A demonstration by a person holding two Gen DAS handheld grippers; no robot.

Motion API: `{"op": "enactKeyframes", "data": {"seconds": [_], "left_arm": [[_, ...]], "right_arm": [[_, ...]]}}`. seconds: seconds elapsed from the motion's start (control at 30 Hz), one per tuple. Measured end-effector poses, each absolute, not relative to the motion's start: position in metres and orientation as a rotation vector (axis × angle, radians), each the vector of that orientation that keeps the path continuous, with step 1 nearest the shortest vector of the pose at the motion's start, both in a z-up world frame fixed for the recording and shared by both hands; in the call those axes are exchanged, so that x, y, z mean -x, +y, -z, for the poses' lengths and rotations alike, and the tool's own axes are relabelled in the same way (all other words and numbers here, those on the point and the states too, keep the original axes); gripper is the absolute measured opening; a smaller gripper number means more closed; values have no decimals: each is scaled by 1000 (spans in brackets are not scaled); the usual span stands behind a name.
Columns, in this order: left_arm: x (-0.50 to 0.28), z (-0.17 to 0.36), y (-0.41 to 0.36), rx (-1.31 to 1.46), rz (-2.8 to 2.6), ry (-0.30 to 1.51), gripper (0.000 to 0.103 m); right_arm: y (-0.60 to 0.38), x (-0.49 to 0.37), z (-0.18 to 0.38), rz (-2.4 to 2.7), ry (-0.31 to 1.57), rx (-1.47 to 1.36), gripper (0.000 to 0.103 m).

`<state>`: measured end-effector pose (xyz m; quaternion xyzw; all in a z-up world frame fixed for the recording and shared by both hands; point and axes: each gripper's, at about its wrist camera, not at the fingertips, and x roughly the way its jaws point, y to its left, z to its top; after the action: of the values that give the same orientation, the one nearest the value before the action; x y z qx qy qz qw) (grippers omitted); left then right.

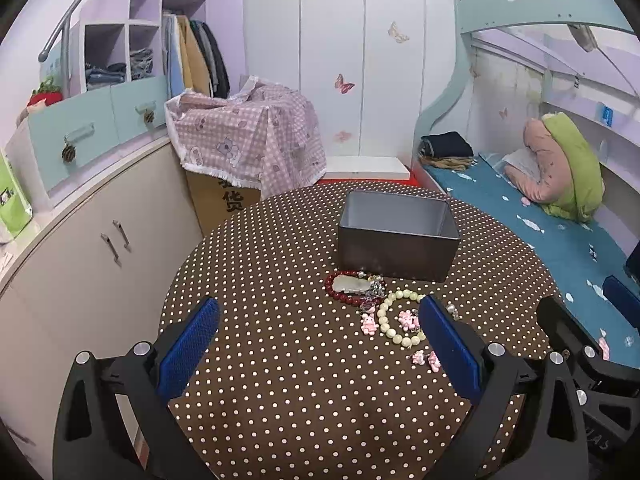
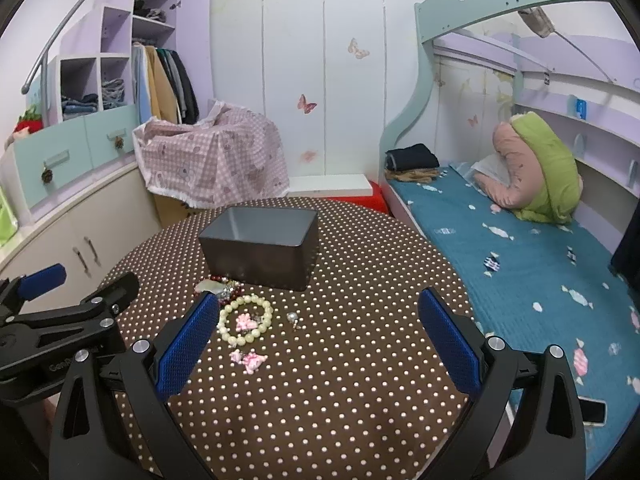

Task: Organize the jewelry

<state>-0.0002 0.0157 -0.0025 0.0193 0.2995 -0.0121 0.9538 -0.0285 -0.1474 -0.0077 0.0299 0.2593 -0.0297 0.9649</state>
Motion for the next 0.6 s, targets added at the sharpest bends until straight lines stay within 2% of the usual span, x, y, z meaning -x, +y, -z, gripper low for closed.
{"op": "enactKeyframes", "data": {"seconds": [0.6], "left_arm": [[-21, 31, 32, -11, 153, 706, 96]], "right_arm": [[-147, 1, 38, -57, 640, -110, 96]]}}
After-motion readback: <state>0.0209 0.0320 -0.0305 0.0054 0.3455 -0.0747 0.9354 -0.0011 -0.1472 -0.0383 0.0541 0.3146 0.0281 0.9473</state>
